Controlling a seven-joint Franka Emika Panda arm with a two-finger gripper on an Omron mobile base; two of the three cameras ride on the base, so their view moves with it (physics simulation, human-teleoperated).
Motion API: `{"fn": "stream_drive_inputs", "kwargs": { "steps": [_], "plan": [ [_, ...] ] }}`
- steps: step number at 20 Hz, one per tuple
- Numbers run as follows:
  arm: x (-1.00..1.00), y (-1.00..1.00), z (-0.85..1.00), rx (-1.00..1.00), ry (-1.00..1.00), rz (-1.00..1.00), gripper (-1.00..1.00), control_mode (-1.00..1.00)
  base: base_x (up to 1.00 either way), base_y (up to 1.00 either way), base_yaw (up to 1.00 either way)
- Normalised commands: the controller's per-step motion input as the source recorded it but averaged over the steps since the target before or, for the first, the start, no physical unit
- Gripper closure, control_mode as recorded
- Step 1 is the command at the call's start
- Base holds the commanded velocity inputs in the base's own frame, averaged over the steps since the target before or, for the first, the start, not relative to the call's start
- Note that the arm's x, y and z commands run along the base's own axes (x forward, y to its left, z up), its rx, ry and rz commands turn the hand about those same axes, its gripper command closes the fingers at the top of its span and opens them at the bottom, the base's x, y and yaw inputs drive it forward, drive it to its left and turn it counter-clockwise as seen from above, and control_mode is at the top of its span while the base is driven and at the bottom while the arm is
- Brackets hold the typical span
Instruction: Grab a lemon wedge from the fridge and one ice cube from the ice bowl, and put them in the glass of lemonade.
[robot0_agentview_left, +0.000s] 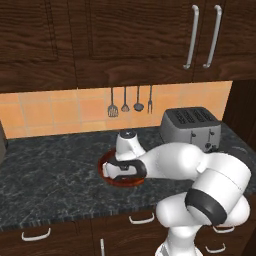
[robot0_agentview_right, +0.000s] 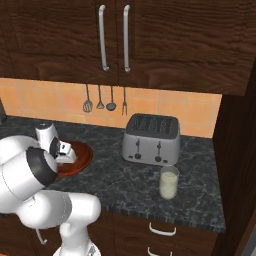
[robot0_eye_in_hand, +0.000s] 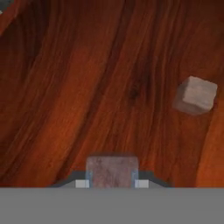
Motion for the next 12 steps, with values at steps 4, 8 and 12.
{"fn": "stream_drive_inputs", "kwargs": {
  "steps": [4, 8, 12],
  "plan": [
    [-0.22, -0.03, 0.74, 0.02, -0.21, 0.0, 1.0, -1.0, 0.0, 0.0, 0.0],
    [-0.22, -0.16, 0.14, 0.05, -0.12, 0.0, 1.0, -1.0, 0.0, 0.0, 0.0],
    [-0.21, -0.13, 0.01, 0.01, -0.11, 0.0, 1.0, -1.0, 0.0, 0.0, 0.0]
  ]
}}
